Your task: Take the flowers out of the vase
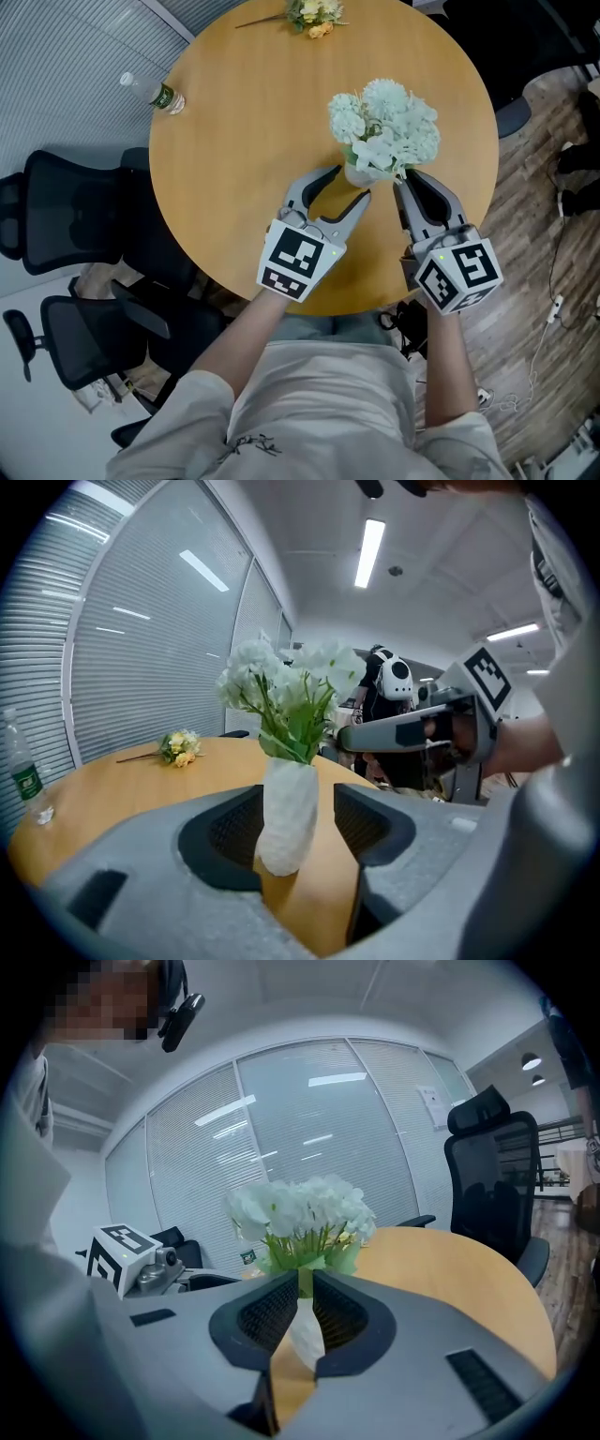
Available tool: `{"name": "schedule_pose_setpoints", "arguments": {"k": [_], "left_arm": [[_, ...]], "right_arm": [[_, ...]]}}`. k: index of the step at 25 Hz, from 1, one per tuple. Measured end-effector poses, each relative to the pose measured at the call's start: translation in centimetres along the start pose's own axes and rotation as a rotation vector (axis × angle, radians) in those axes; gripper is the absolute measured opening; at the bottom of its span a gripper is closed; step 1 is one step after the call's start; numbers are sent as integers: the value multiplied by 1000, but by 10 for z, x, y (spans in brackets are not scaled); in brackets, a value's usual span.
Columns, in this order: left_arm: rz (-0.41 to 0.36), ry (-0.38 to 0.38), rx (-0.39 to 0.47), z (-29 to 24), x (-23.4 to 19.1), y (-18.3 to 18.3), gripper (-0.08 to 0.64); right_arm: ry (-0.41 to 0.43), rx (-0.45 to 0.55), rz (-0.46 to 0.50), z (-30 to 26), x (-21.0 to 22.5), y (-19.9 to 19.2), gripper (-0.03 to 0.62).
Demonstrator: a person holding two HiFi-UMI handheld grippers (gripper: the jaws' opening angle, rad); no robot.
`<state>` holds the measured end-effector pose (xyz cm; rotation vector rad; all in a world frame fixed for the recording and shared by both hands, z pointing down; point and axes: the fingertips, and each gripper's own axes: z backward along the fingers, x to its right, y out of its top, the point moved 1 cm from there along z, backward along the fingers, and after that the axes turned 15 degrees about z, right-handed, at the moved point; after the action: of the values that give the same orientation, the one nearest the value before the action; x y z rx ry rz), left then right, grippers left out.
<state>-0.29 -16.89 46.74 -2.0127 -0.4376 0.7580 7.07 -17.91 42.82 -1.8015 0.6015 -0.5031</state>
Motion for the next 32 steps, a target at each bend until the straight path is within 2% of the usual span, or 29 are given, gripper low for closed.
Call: {"name": "schedule_pose_setpoints", "arguments": {"k": [2,4,6,14,18,22,26,32], "left_arm": [[-17,-11,-11,-10,-2,-2,260],[-35,-21,-24,-20,-3,-3,299],[-51,-27,-35,-29,-4,-3,311],[-100,-32,-56,-52,-7,-4,331],[-102,-44,-76,-61,-9,-9,331],[-103,-48,-60,-61,-10,-7,324],[-126,-93,-68,-62,-9,-7,311],[-177,-206,-84,-61,-5,-6,310]], "right_arm": [[10,-6,-3,-4,1,-2,25],[18,-10,-8,-7,2,-5,71],[20,-12,-10,-9,3,-6,87],[36,-11,-22,-16,6,-9,101],[42,-7,-28,-19,8,-10,104],[56,-4,-28,-20,5,-11,107],[85,13,-42,-26,4,-12,120],[141,32,-21,-31,7,-8,141]]}}
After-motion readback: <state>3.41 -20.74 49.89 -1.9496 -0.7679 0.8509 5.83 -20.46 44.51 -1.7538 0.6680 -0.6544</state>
